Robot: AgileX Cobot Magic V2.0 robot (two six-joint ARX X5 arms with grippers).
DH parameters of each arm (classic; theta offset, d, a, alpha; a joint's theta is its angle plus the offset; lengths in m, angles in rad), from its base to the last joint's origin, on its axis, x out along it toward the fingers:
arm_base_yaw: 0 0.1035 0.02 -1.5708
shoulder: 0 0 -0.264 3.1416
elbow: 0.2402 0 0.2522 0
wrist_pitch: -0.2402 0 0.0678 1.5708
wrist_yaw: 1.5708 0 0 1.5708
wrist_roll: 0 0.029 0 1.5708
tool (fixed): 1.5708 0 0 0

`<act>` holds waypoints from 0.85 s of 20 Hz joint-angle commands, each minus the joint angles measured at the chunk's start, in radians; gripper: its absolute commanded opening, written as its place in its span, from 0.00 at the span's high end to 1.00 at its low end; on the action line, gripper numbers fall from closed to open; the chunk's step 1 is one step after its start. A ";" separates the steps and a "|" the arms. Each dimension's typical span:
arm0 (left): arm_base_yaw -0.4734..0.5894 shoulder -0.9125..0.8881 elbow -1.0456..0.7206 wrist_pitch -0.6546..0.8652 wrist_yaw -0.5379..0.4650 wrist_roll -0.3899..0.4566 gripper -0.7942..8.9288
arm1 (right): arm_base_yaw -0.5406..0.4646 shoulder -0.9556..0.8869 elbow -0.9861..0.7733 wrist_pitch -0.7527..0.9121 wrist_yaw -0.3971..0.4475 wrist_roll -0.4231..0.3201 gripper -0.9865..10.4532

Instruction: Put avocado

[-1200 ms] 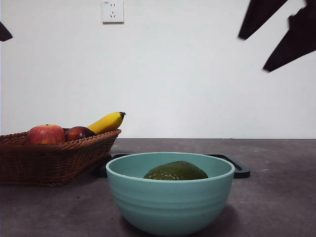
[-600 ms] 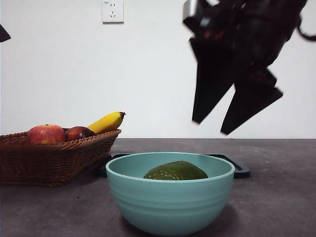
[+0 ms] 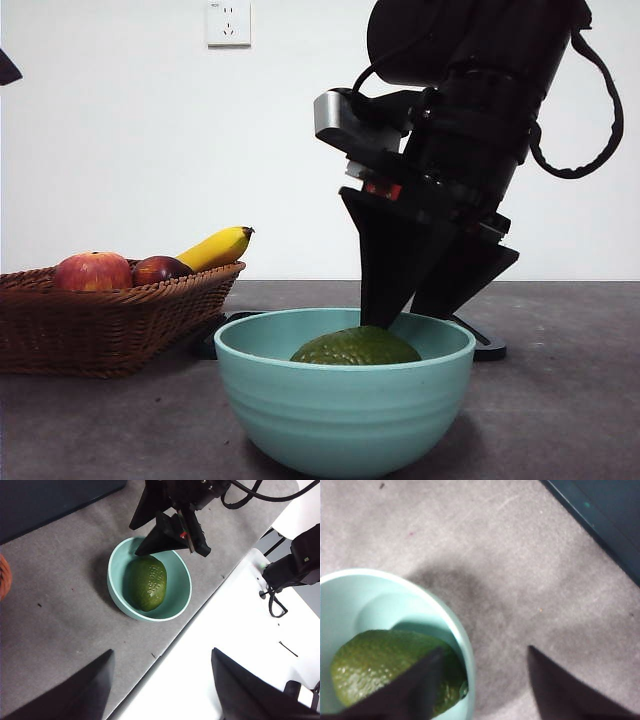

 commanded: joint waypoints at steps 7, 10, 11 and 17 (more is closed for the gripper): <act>-0.006 0.004 0.009 0.003 0.008 0.010 0.60 | 0.018 0.031 0.018 0.008 -0.031 0.006 0.90; -0.006 0.004 0.009 0.004 0.008 0.010 0.60 | 0.023 0.025 0.018 0.007 -0.039 0.025 0.90; -0.006 0.004 0.009 0.004 0.008 0.010 0.60 | 0.023 0.020 0.018 0.007 -0.039 0.040 0.90; -0.006 0.004 0.009 0.004 0.008 0.010 0.60 | -0.002 -0.017 0.074 -0.052 -0.049 0.110 0.90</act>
